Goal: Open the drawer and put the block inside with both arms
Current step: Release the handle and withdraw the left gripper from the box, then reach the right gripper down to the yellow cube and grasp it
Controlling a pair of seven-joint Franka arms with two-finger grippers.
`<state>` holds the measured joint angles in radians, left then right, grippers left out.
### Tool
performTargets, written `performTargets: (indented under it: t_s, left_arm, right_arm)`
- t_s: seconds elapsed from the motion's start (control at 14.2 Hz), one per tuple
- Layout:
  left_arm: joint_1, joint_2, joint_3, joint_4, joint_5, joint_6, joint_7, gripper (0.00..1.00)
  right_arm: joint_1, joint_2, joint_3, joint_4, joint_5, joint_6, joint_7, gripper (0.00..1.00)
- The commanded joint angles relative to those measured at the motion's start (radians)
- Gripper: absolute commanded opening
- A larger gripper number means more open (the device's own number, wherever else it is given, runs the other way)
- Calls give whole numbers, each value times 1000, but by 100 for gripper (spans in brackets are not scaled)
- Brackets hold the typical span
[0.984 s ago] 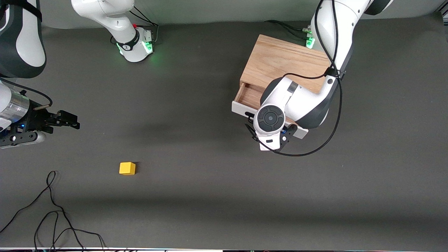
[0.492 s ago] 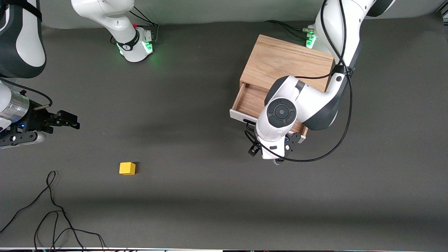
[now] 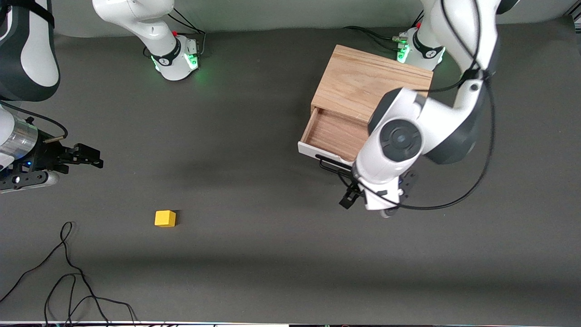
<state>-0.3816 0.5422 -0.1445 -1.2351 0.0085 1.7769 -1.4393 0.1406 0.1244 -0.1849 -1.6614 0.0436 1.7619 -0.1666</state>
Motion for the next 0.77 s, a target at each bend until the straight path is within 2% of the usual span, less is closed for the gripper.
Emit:
performTargets:
  t_s: [0.0, 0.35, 0.56, 0.7]
  left_arm:
    - [33, -106, -9, -18, 11, -80, 16, 100]
    - [127, -229, -6, -18, 8, -253, 365, 100]
    - [216, -268, -1, -17, 13, -294, 728, 100]
    - [275, -272, 0, -17, 22, -294, 973, 100]
  right_arm:
    - [1, 3, -4, 2, 19, 30, -28, 100]
    - [7, 34, -4, -6, 19, 92, -28, 100]
    - [13, 66, 1, -6, 41, 146, -27, 100]
    - [22, 124, 4, -4, 44, 229, -25, 100]
